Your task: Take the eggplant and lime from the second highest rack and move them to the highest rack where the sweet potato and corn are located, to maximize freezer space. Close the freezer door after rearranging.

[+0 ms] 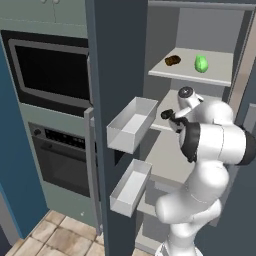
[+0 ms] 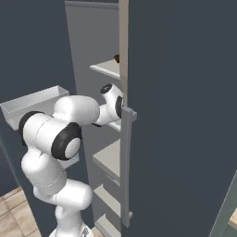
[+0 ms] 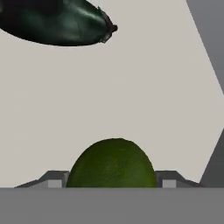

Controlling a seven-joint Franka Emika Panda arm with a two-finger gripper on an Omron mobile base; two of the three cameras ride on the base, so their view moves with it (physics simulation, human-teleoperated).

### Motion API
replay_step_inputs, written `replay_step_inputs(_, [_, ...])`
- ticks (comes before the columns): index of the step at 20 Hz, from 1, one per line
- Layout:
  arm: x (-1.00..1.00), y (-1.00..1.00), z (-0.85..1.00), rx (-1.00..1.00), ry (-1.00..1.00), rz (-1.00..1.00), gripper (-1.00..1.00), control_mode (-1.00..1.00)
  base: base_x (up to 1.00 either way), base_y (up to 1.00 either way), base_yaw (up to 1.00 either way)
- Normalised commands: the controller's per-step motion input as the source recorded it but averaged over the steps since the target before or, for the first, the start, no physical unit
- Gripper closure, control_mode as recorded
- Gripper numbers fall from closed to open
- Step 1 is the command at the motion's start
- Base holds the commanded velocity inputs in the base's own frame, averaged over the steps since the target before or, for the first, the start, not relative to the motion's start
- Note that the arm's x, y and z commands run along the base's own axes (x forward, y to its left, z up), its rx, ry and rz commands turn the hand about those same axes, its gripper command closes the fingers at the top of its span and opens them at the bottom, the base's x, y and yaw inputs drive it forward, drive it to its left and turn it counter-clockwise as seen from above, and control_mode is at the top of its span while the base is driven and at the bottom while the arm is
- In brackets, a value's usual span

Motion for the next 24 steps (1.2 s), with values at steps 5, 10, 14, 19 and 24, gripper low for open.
replay_step_inputs(5, [-0.47,0.49,0.71,0.00,0.00,-0.01,1.00,-1.00,0.00,0.00,0.00])
replay_step_inputs(10, [-0.79,0.29,0.60,0.00,-0.08,0.00,1.00,-1.00,0.00,0.00,0.00])
replay_step_inputs(14, [-0.78,0.27,0.73,0.00,-0.14,0.00,1.00,-1.00,0.00,0.00,0.00])
replay_step_inputs(19, [-0.58,0.30,0.96,0.00,-0.20,0.00,1.00,-1.00,0.00,0.00,0.00])
replay_step_inputs(24, [-0.15,0.31,1.00,0.00,-0.15,0.00,1.00,-1.00,0.00,0.00,0.00])
